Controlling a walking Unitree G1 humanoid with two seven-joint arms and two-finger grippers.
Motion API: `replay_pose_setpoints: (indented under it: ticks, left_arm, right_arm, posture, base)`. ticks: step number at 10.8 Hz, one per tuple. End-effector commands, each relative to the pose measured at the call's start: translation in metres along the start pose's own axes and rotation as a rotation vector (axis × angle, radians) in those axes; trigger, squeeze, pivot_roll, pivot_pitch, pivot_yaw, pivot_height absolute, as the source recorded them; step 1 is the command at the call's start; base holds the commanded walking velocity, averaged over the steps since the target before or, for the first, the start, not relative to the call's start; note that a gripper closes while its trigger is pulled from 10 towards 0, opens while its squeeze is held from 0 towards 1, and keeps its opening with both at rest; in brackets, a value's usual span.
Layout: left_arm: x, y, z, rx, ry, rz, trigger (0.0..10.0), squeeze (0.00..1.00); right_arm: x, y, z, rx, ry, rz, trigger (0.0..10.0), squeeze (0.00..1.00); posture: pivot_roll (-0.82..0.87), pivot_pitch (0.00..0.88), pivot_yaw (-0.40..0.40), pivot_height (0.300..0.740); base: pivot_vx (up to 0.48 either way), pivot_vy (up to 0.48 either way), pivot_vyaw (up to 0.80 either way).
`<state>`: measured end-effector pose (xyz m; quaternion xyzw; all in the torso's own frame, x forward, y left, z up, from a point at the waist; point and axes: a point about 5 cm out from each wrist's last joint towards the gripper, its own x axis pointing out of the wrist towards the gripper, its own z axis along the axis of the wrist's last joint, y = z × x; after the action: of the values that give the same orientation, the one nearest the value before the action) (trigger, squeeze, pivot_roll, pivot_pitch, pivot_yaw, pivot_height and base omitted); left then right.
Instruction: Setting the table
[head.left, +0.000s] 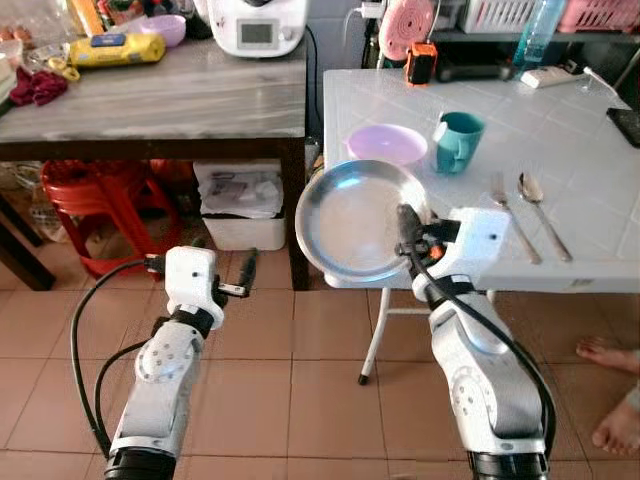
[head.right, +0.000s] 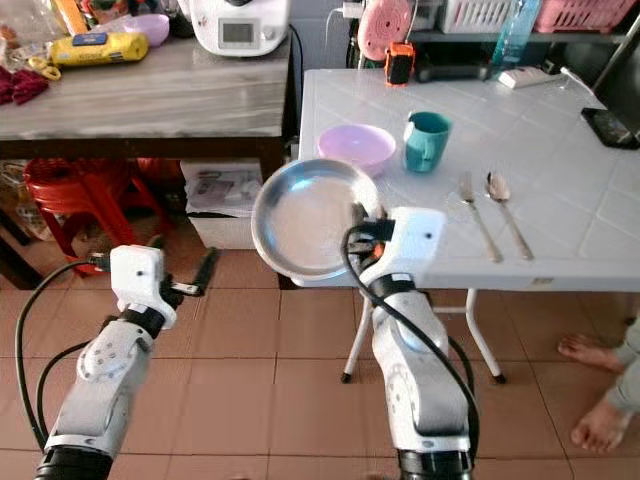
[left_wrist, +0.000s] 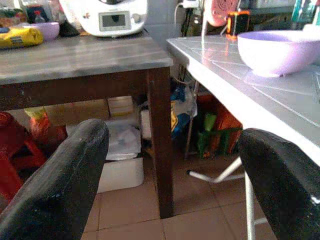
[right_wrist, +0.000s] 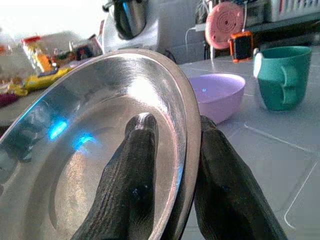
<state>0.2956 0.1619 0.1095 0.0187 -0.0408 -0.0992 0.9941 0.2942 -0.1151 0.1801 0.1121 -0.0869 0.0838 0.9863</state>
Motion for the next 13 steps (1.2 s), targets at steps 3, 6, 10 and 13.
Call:
replay_pose_setpoints:
  ticks: [3, 6, 10, 13]
  left_arm:
    - [0.002, -0.003, 0.0006, 0.006, -0.001, -0.018, 10.0, 0.0]
    - [0.0033, -0.0059, -0.0002, 0.009, 0.004, -0.029, 10.0, 0.0]
    - [0.0048, -0.0071, 0.0006, 0.013, 0.001, -0.032, 10.0, 0.0]
    - [0.0033, -0.0063, -0.0005, 0.016, 0.006, -0.028, 10.0, 0.0]
  right_arm:
    - [0.0008, -0.0046, -0.0012, -0.001, -0.001, -0.019, 10.0, 0.0]
    - [0.0006, -0.0063, -0.0014, -0.002, -0.006, -0.029, 10.0, 0.0]
    - [0.0002, -0.0092, -0.0027, -0.004, -0.002, -0.042, 10.0, 0.0]
    - [0.0013, -0.0094, -0.0019, -0.003, -0.01, -0.046, 10.0, 0.0]
  posture:
    - [-0.02, 0.079, 0.071, 0.74]
    - [-0.03, 0.076, 0.076, 0.74]
    - [-0.02, 0.073, 0.077, 0.74]
    - [-0.02, 0.077, 0.075, 0.74]
  base:
    - [0.0, 0.417, 0.0]
    - [0.0, 0.432, 0.0]
    - [0.0, 0.442, 0.0]
    - [0.0, 0.451, 0.0]
